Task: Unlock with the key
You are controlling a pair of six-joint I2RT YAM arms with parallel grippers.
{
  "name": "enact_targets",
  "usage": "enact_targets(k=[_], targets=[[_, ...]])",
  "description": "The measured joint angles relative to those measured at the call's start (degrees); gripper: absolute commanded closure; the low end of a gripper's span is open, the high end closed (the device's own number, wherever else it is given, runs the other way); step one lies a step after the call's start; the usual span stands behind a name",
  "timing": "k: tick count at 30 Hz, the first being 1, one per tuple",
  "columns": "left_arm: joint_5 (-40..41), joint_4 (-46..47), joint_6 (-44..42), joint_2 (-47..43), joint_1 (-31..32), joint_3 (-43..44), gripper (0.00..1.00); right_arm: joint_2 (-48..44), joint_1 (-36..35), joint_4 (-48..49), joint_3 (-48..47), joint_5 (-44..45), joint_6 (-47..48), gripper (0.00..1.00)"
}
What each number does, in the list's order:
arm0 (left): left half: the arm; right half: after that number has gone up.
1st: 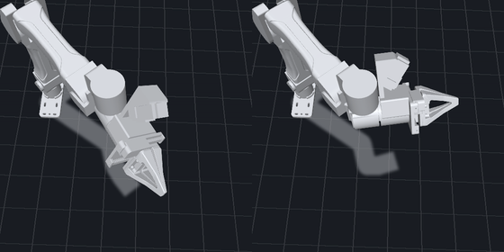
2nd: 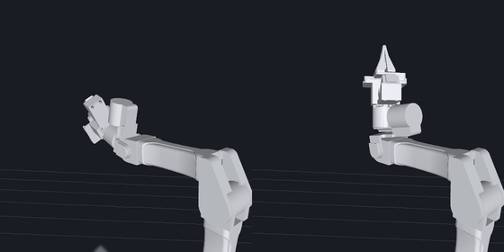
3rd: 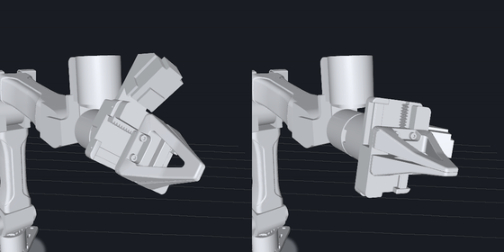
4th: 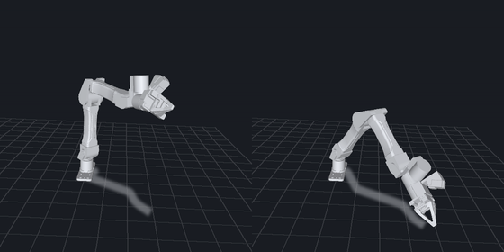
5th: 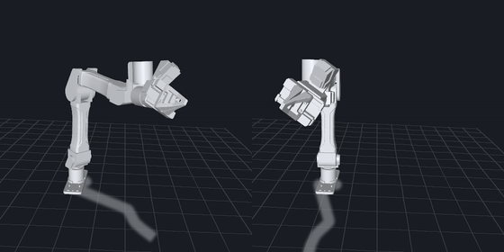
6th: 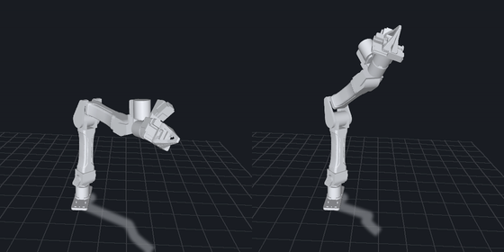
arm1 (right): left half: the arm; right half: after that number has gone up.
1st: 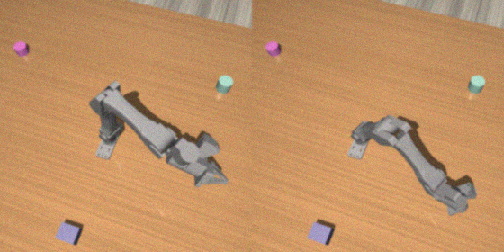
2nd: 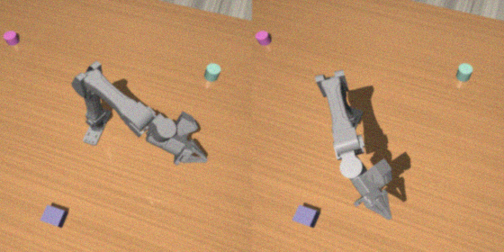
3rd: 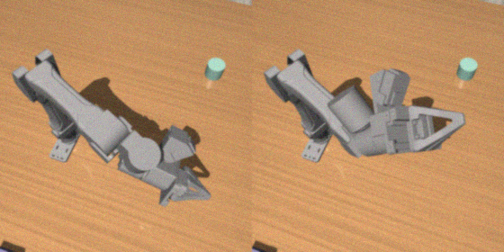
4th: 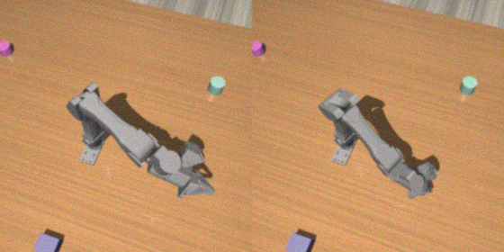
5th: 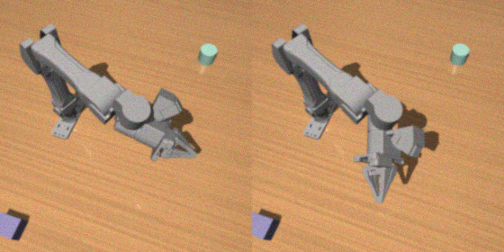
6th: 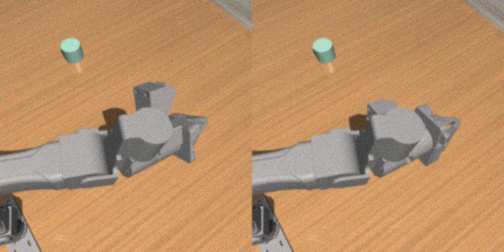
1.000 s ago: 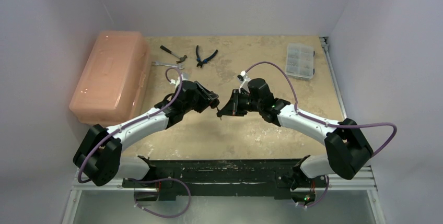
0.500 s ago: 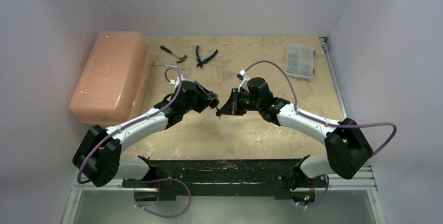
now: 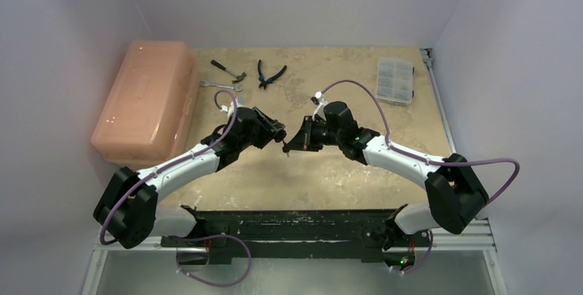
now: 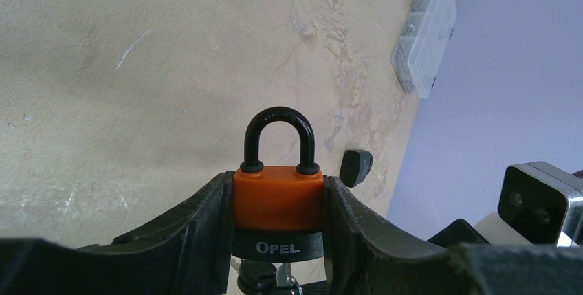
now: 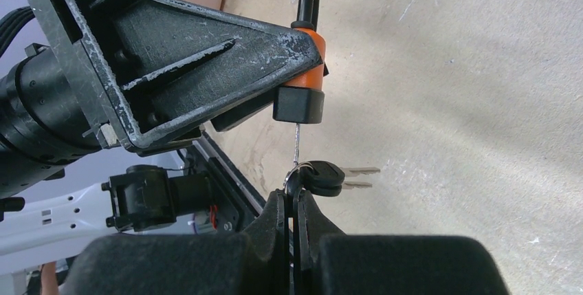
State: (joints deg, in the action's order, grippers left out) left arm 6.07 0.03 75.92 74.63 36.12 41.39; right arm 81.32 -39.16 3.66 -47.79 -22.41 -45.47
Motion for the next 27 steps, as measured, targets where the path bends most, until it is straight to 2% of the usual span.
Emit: enact_targets(k=[27], targets=[[1.18, 0.33, 1.01, -1.51, -0.13, -1.01, 1.00, 2.69, -0.11, 3.67, -0.85, -0.07, -5.70, 1.00]])
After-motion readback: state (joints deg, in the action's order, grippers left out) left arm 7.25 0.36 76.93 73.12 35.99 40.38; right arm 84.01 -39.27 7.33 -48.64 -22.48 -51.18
